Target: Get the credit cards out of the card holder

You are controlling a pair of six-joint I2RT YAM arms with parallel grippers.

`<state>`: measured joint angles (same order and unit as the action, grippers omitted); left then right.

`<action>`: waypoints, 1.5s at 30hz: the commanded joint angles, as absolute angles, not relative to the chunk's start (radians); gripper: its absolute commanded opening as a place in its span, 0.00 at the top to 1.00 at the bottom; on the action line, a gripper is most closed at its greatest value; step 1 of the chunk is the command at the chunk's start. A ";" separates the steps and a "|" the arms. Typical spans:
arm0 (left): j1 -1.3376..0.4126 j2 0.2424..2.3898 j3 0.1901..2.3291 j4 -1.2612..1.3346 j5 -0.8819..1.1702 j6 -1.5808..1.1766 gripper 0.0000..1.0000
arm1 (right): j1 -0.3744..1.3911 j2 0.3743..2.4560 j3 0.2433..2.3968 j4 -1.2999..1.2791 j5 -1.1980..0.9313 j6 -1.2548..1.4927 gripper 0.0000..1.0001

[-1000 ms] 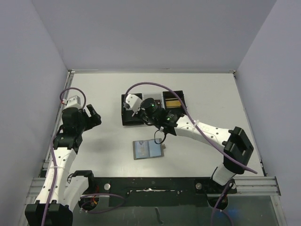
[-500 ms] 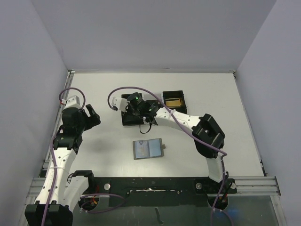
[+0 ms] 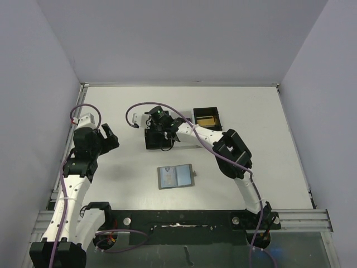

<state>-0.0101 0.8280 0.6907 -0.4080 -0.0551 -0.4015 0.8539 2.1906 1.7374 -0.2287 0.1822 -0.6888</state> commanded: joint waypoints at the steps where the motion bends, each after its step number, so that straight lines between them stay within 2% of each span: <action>1: -0.002 0.824 0.703 -0.365 -0.048 -0.380 0.22 | 0.841 2.216 1.820 -0.175 0.208 -0.764 1.00; 15: -0.002 0.832 0.702 -0.363 -0.034 -0.377 0.22 | 0.833 2.342 1.874 -0.153 0.253 -0.920 0.94; 22: -0.001 0.839 0.702 -0.362 -0.027 -0.374 0.22 | 0.834 2.313 1.820 -0.127 0.243 -0.917 0.75; 27: -0.001 0.846 0.696 -0.343 0.026 -0.365 0.22 | 0.835 2.290 1.779 -0.100 0.268 -0.938 0.65; 36: -0.001 0.865 0.698 -0.349 0.028 -0.364 0.22 | 0.831 2.242 1.760 -0.139 0.190 -0.894 0.36; 41: -0.001 0.877 0.700 -0.350 0.036 -0.360 0.22 | 0.824 2.236 1.773 -0.160 0.156 -0.867 0.27; 45: -0.002 0.877 0.697 -0.338 0.068 -0.356 0.22 | 0.817 2.232 1.775 -0.171 0.150 -0.865 0.24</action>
<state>-0.0067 0.8810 0.6903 -0.4068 0.0227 -0.3798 0.8299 2.3131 1.7683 -0.1619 0.1749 -0.8852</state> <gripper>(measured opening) 0.781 0.749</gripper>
